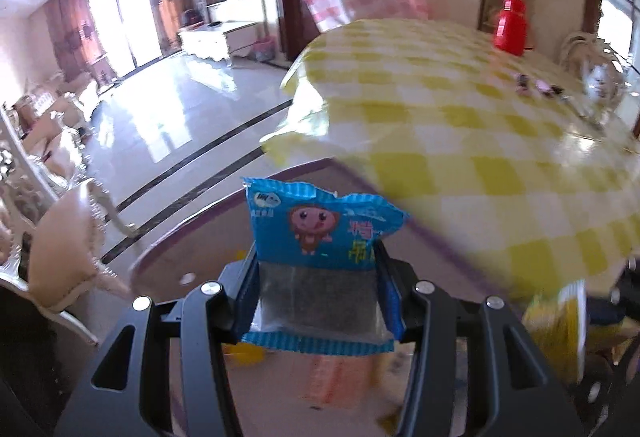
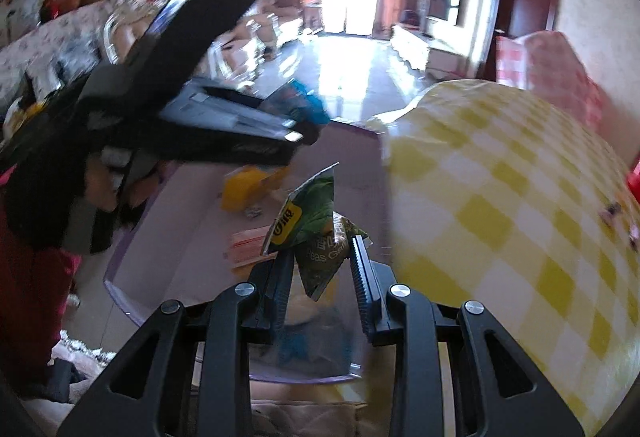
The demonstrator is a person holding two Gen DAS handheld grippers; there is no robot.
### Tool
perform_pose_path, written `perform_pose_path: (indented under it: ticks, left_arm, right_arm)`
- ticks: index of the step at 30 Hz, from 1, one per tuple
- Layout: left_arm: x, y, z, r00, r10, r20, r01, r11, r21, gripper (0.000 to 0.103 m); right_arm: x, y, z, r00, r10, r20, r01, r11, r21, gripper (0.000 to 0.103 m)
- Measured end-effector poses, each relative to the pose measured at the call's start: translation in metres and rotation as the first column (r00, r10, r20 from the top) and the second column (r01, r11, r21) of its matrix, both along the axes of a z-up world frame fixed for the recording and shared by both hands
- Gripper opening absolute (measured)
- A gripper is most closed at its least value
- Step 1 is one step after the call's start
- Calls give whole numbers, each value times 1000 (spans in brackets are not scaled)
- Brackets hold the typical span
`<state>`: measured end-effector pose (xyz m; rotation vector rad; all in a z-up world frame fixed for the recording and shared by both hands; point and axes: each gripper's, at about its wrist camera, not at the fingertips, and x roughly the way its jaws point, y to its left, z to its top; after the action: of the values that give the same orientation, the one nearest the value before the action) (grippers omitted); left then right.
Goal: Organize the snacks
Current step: 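Open both grippers to drop the snacks into the box, then move both open grippers back over the table toward the remaining snacks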
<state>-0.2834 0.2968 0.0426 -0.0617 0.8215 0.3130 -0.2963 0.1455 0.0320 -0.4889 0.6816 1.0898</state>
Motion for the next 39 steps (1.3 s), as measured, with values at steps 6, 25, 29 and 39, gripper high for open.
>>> perform_pose_path:
  ticks: [6,25,29,39]
  left_arm:
    - [-1,26,-16,996,80,-45,-80,997,4,51]
    - [29,-21,-7,1000,17,18,-15,995,-98,101]
    - [70,-81,1,993,-119,-24,113,980,-166,101]
    - [209,-240,-17,940,-341,-13,324,903,-282,101]
  right_arm:
    - [-21,28,-23,989,126,-72,-129,991,-34,30]
    - [74,-113,-1,931,-254,-261,314,923,223,81]
    - [103,-167,2,866,-435,-248,490,839,238,85]
    - [163,-305,-15,581,-760,-292,814,551,185,87]
